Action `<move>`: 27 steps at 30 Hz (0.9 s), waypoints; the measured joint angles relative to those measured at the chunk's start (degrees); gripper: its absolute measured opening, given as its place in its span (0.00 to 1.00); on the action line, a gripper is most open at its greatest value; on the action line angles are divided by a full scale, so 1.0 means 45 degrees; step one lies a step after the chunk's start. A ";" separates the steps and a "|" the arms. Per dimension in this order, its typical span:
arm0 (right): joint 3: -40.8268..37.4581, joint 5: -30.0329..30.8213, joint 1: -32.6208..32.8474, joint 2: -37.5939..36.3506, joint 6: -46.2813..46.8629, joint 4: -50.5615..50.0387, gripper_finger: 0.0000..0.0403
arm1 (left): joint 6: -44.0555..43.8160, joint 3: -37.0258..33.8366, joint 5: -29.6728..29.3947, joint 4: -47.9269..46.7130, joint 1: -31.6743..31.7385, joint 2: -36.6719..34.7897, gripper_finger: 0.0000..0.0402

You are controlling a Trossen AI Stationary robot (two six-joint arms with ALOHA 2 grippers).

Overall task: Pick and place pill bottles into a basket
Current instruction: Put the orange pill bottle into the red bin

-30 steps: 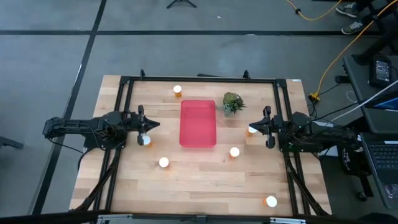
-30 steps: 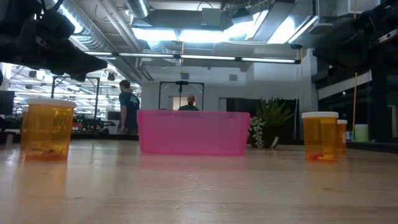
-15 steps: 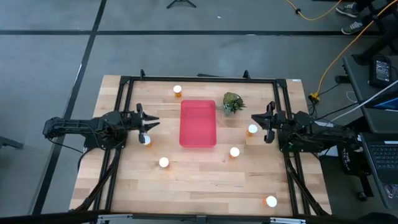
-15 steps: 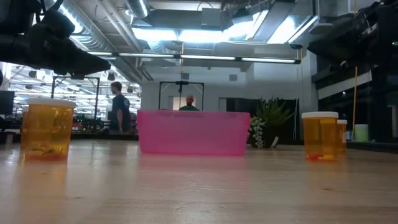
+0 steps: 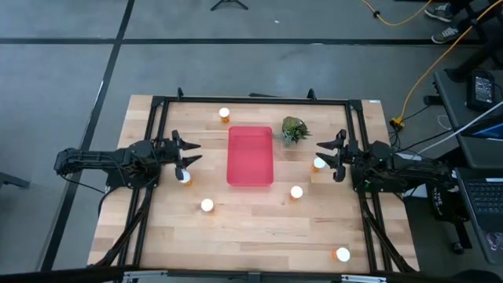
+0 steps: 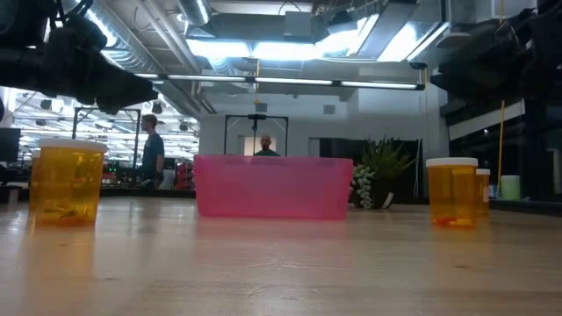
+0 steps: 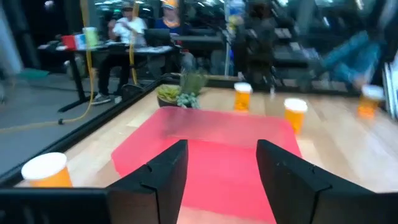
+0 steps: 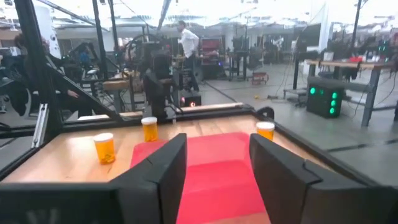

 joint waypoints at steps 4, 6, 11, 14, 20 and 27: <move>0.0000 0.0011 0.0000 0.0000 0.0552 -0.0308 0.43 | -0.0411 0.0319 -0.0406 -0.0077 0.0005 0.0003 0.47; 0.0102 0.0016 0.0000 0.0010 0.0925 -0.0602 0.42 | -0.0512 0.0467 -0.0725 -0.0097 0.0000 0.0131 0.47; 0.0993 0.0621 0.0005 0.0568 0.1280 -0.1324 0.38 | -0.0559 0.1179 -0.1773 -0.0318 0.0000 0.1192 0.47; 0.1589 0.1247 0.0000 0.1150 0.0787 -0.1499 0.39 | -0.0514 0.1804 -0.1965 -0.0490 0.0010 0.2156 0.47; 0.2932 0.1403 0.0000 0.2534 -0.0019 -0.1835 0.40 | -0.0018 0.3086 -0.2357 -0.0621 0.0637 0.4248 0.47; 0.3818 0.3269 0.0000 0.4023 -0.0008 -0.2185 0.40 | 0.0009 0.4034 -0.2964 -0.1005 0.2461 0.6199 0.47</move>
